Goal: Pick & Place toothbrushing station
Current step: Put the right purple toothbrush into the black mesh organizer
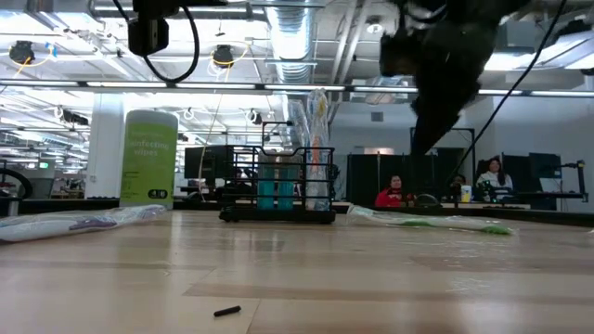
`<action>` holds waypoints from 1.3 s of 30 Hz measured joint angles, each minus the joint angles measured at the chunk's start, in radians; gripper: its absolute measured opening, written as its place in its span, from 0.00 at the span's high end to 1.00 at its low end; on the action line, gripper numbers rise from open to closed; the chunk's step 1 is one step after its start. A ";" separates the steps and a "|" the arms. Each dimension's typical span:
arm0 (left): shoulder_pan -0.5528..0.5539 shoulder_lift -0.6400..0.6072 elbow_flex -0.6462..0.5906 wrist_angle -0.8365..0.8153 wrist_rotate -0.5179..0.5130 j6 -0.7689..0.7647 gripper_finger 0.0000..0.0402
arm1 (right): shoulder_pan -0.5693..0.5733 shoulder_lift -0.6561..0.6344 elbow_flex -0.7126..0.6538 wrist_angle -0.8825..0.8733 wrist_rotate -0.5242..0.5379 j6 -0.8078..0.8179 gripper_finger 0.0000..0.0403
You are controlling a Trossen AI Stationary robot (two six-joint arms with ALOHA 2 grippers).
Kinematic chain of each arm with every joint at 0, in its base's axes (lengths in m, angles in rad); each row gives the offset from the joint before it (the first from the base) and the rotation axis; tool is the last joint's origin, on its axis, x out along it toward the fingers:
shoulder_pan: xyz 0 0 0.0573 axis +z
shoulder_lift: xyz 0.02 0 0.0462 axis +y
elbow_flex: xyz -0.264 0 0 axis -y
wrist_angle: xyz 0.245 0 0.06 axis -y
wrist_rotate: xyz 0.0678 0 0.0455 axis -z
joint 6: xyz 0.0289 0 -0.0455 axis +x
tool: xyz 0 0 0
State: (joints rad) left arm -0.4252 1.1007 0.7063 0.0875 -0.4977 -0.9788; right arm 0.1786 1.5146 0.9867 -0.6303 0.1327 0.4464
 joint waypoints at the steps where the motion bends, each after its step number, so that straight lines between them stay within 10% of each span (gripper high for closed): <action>1: 0.000 0.000 0.000 0.004 -0.014 -0.006 0.75 | -0.015 0.006 0.000 0.007 -0.007 -0.035 0.51; 14: 0.004 0.000 0.000 0.012 -0.148 -0.073 0.75 | -0.185 -0.095 0.000 -0.015 -0.170 0.007 0.59; 28: 0.046 0.010 -0.002 -0.261 0.218 -0.348 0.85 | -0.231 -0.140 0.000 -0.029 -0.273 -0.038 0.57; 39: 0.087 0.005 -0.001 -0.245 0.195 -0.337 0.96 | -0.245 -0.047 0.000 -0.028 -0.225 -0.080 0.57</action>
State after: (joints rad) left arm -0.3380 1.1059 0.7052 -0.1576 -0.3027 -1.3156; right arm -0.0661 1.4680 0.9871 -0.6584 -0.0919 0.3664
